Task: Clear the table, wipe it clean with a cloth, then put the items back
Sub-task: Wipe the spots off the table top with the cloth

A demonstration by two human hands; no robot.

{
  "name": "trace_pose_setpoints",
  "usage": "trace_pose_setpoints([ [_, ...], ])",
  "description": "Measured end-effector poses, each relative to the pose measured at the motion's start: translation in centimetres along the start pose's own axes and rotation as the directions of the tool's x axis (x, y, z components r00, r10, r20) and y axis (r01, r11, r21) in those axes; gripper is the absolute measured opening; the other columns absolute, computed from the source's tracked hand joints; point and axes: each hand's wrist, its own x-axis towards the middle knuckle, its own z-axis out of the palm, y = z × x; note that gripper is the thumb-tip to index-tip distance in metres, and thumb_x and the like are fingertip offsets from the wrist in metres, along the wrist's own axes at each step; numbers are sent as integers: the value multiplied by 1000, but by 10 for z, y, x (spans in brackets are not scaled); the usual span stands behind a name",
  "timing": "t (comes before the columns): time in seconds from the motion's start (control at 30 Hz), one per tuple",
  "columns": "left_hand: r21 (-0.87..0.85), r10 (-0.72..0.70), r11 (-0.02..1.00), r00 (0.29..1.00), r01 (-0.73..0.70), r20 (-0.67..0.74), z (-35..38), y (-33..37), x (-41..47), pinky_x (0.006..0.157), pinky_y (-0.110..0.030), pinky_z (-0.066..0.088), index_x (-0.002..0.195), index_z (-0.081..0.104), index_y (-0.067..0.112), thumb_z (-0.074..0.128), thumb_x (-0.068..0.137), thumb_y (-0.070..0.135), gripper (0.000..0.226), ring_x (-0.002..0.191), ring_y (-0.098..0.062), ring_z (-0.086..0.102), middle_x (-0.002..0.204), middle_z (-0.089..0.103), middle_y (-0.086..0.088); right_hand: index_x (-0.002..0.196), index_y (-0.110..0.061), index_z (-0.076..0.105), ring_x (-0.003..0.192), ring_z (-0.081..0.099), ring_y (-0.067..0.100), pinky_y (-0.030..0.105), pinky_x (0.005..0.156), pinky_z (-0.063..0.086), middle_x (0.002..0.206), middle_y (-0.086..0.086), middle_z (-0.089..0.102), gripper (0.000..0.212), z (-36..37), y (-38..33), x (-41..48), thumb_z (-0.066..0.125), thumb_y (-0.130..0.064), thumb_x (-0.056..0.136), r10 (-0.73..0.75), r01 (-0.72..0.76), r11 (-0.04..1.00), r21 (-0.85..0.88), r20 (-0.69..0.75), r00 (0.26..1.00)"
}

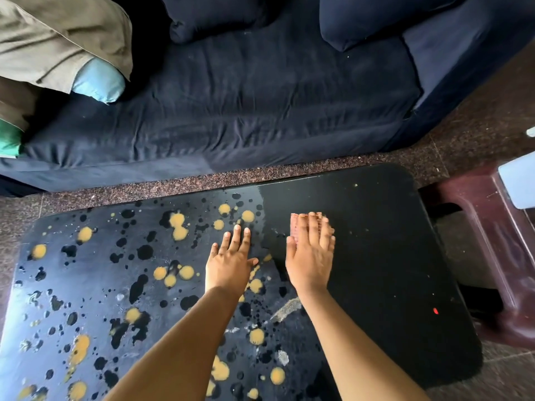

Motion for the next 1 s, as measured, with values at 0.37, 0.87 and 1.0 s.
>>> trace_pose_setpoints([
  [0.37,-19,-8,1000,1000,8,-9,4,-2,0,120,-38,10,151,-10,21,28,101,43,66,148,-21,-1,159,-10,-1,145,-20,36,142,22,29,49,112,24,152,2,34,56,4,13,-2,41,-38,92,28,-29,999,-18,-28,999],
  [0.87,-25,66,998,988,-63,140,-11,-8,2,117,-37,17,151,-13,19,49,79,72,109,147,-20,-5,158,-19,-1,144,-20,38,141,28,28,50,111,29,150,3,38,56,5,11,-35,33,-38,91,-163,163,987,12,3,987],
  [1.0,88,44,994,976,-65,215,-14,-5,1,117,-37,15,146,-24,15,60,66,76,131,146,-23,-12,155,-27,-4,144,-23,36,143,24,23,51,111,31,152,-2,33,55,6,30,-34,34,-41,93,-544,553,830,-69,111,832],
])
